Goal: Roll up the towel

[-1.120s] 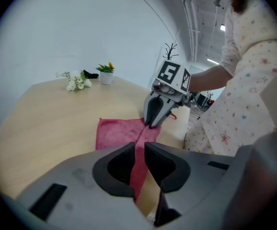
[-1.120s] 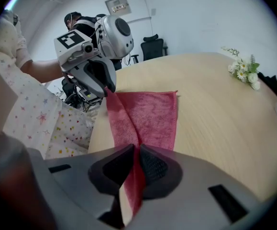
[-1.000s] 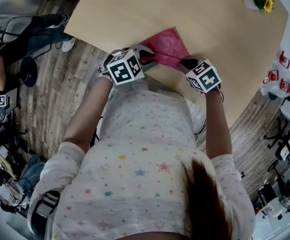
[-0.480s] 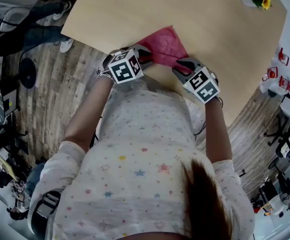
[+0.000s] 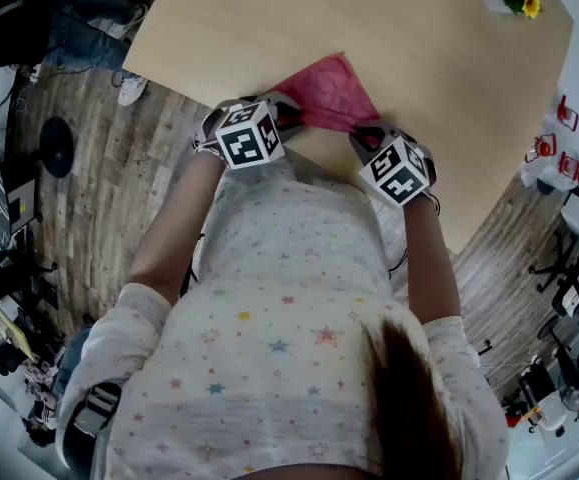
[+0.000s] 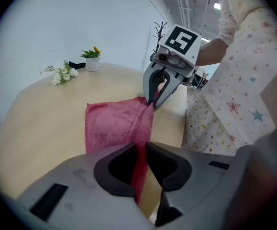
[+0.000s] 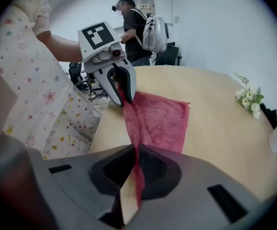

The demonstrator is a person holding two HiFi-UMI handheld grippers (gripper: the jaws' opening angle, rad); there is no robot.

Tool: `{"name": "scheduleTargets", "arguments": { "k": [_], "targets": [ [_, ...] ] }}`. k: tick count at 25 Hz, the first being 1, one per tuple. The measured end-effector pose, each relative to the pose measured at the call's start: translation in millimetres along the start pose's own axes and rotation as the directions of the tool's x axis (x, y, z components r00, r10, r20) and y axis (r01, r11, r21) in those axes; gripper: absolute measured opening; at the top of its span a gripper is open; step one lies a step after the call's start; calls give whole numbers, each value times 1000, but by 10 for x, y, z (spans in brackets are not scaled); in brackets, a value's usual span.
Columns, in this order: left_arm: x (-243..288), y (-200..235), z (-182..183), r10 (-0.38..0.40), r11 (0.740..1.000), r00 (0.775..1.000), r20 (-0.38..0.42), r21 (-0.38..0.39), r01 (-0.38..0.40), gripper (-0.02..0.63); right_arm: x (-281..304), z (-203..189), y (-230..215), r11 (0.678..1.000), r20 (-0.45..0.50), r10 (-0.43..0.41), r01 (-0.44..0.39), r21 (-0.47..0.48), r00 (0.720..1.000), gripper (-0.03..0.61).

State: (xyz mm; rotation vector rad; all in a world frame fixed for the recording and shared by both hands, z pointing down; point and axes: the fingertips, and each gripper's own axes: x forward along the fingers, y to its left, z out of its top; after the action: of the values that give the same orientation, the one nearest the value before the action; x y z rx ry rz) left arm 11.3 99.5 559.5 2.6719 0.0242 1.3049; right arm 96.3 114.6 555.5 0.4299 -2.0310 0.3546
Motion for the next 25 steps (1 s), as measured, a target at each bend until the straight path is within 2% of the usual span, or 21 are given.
{"name": "scheduleTargets", "arguments": {
  "k": [5,8,13,19,21,25],
  "targets": [
    [-23,-234,-49,-139,990,990,-30,-29,138,58,-61,-61,237,985,-36,168,-166,46,985,31],
    [-55,-255,-19,-188,979,982,-17,-82,186,58,-115,-35,228,969,0,220,-218,115,976,35],
    [-115,8,68,-144,979,989,27,-142,147,60,-170,29,-86,968,56,150,-158,197,987,54],
    [-88,303,74,-71,960,994,82,-265,91,60,-96,-88,-331,971,8,47,-48,235,999,52],
    [-133,358,68,-27,963,996,89,-266,50,61,-66,-110,-323,973,-5,37,-35,230,999,52],
    [-281,346,292,29,980,988,151,-197,1,60,-66,-137,-354,972,-3,26,-25,234,1000,52]
  ]
}}
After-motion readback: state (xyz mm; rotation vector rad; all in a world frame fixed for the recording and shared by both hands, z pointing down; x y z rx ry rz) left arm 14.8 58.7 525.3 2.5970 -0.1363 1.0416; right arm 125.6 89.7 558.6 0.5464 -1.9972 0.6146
